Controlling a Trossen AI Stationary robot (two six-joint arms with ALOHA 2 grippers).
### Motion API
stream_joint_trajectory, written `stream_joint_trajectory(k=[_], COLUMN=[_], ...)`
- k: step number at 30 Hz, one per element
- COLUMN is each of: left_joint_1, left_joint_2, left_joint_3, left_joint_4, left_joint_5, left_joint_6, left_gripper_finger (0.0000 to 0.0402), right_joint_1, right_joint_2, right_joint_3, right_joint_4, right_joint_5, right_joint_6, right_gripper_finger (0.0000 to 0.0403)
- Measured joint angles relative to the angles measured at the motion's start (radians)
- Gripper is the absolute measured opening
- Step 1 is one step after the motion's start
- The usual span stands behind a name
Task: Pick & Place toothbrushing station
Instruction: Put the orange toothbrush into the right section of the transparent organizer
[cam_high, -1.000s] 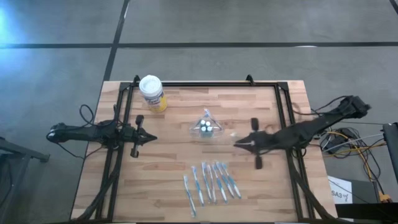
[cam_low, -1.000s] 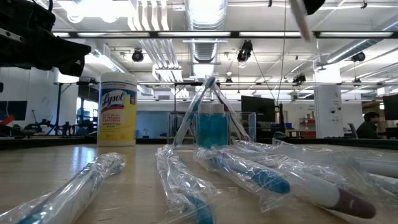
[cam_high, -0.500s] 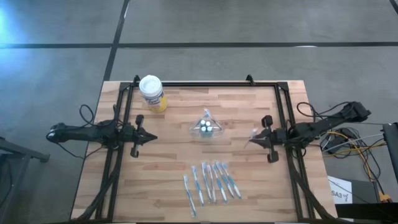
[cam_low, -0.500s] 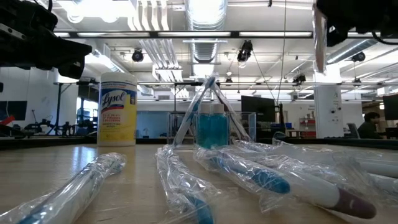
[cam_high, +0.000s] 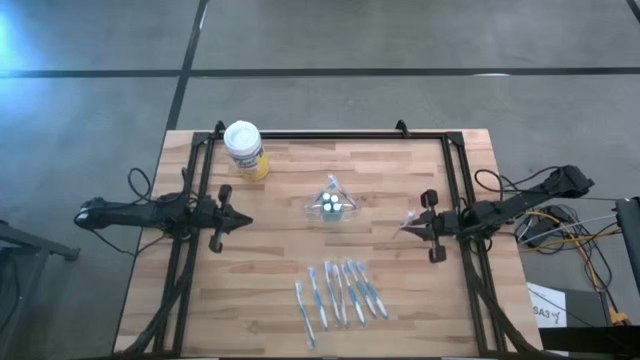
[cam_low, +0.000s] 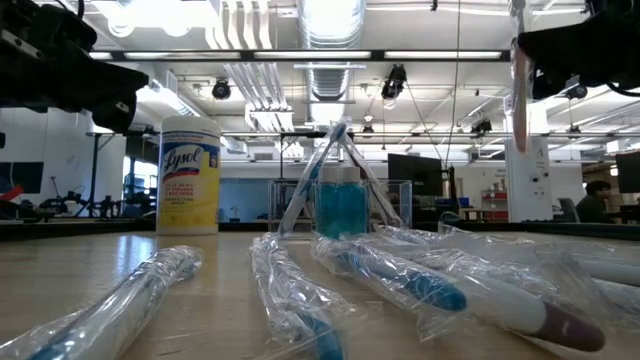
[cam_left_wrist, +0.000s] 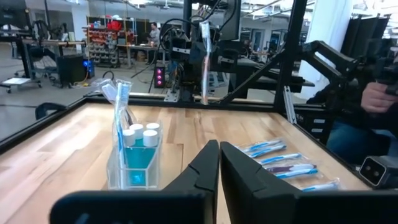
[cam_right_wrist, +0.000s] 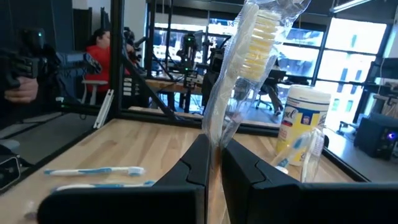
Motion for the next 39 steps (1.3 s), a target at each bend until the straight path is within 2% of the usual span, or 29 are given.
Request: stream_joint_trajectory(k=[6, 11, 17, 22, 26, 32, 39], left_joint_1=[0.0, 0.0, 0.0, 0.0, 0.0, 0.0, 0.0], left_joint_2=[0.0, 0.0, 0.0, 0.0, 0.0, 0.0, 0.0], left_joint_3=[0.0, 0.0, 0.0, -0.001, -0.002, -0.002, -0.003], left_joint_4=[0.001, 0.007, 0.008, 0.008, 0.006, 0.003, 0.001], left_joint_5=[-0.015, -0.069, -0.072, -0.074, -0.073, -0.073, -0.071], left_joint_6=[-0.011, -0.01, -0.003, -0.003, -0.003, -0.001, -0.001], left_gripper_finger=[0.001, 0.0009, 0.0015, 0.0013, 0.001, 0.0014, 0.0009], right_joint_1=[-0.026, -0.088, -0.224, -0.359, -0.447, -0.491, -0.526], right_joint_2=[0.001, 0.058, 0.25, 0.443, 0.602, 0.808, 0.938], right_joint_3=[0.037, 0.156, 0.358, 0.478, 0.555, 0.593, 0.558], right_joint_4=[0.018, -0.049, -0.171, -0.148, -0.152, -0.04, 0.11], right_joint_5=[0.019, 0.019, -0.006, -0.172, -0.251, -0.315, -0.315], right_joint_6=[-0.037, -0.061, -0.084, -0.113, -0.091, -0.083, -0.041], right_gripper_finger=[0.0017, 0.0017, 0.0017, 0.0018, 0.0018, 0.0018, 0.0018])
